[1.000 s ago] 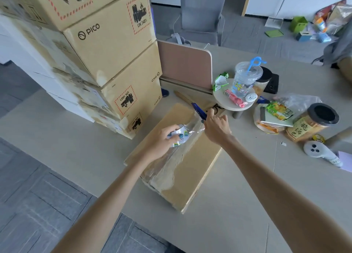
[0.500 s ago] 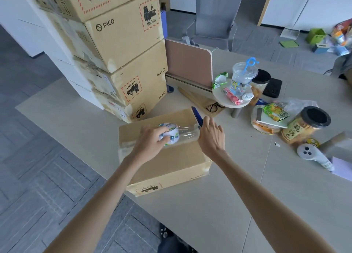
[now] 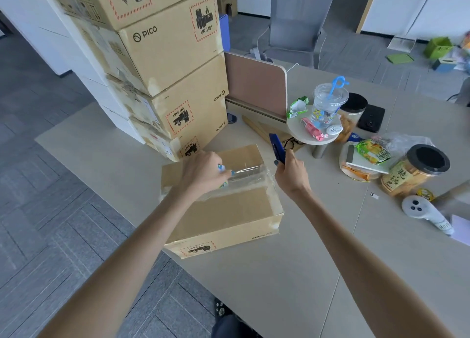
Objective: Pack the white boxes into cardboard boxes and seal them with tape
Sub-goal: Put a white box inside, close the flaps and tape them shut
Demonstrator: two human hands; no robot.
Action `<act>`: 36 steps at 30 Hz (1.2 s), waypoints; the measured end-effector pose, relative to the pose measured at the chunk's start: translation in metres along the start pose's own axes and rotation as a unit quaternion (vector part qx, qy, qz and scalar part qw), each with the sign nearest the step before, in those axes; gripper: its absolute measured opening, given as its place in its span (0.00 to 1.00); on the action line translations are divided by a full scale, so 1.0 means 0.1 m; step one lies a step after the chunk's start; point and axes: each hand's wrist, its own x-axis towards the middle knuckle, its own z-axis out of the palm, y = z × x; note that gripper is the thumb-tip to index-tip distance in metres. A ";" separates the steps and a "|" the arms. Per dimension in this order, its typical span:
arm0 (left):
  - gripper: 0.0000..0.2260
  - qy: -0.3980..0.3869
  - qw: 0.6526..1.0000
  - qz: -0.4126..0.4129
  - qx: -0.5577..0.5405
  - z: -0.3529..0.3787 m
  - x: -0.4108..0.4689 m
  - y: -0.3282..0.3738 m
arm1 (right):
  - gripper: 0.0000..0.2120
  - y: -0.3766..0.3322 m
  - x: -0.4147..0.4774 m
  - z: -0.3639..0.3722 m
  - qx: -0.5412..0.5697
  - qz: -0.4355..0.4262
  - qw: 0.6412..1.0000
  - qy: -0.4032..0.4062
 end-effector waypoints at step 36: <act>0.24 -0.121 0.980 -0.055 0.145 0.57 0.53 0.25 | 0.11 0.85 0.52 0.68 0.372 0.334 0.832 -0.242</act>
